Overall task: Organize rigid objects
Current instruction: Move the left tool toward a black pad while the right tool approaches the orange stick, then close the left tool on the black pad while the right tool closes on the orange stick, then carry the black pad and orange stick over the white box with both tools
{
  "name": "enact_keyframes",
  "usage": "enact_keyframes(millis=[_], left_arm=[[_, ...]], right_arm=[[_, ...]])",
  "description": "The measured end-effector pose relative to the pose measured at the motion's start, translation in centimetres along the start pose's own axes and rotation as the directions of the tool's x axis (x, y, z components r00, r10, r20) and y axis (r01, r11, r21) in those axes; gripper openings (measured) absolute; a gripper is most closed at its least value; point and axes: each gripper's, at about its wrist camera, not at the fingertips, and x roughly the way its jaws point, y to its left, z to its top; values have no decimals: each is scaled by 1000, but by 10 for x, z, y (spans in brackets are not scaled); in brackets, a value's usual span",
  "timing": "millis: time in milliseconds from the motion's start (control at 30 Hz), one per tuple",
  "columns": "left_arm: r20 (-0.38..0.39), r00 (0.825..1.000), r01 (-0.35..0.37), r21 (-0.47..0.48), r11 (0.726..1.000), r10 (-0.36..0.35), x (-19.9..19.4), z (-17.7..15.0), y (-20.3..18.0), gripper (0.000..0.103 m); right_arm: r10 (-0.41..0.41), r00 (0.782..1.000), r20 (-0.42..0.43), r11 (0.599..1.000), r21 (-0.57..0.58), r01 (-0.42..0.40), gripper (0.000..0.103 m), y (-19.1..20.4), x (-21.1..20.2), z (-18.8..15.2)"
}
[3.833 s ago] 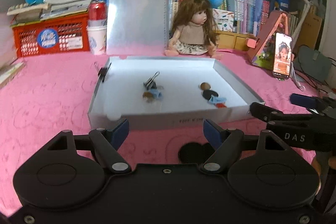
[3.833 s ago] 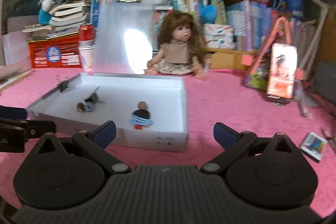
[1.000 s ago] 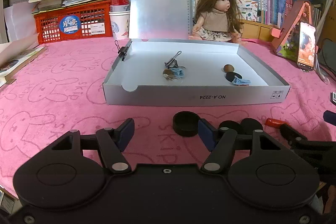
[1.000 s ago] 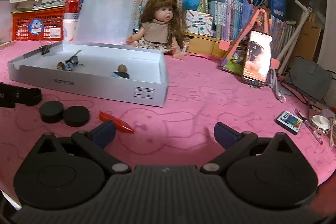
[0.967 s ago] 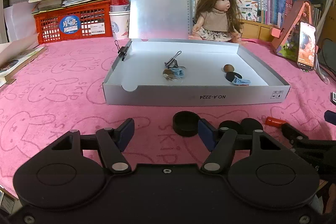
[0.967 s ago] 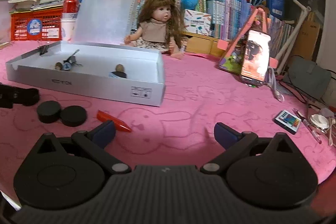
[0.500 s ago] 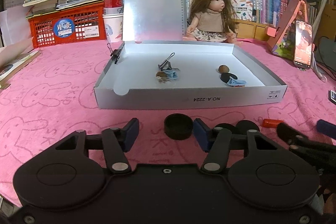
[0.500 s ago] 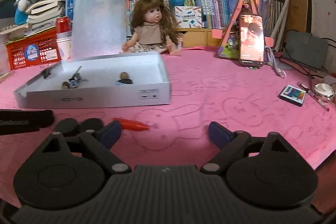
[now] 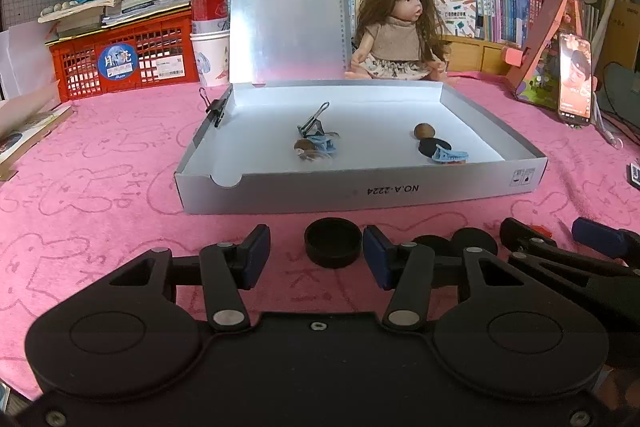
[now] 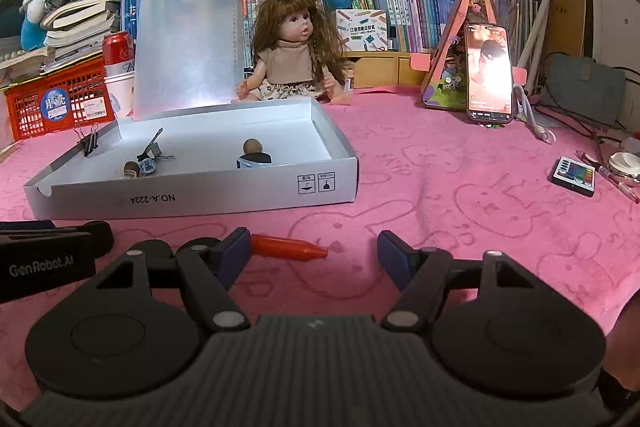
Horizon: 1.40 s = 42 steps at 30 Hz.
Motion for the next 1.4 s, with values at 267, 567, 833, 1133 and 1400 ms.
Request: enact_keyframes(millis=[267,567,833,1133,1400], left_arm=[[-3,1000,9,9,1000,-9,2,-4,-1,31],[-5,1000,13,-1,1000,-13,0,-2,-1,30],[1,1000,21,-6,1000,-21,-5,1,-1,30],[17,999,33,-21,999,-33,-15,12,2,30],[34,998,56,-40,998,-54,-18,30,9,30]], right_arm=[[-3,1000,-1,1000,-27,3,65,9,2,-3],[63,998,1,997,-40,-63,48,10,1,-2],[80,997,9,996,-46,-79,48,10,-2,1],[95,995,25,994,-58,-94,48,8,-5,11],[129,991,27,990,-62,-127,48,3,-2,30]])
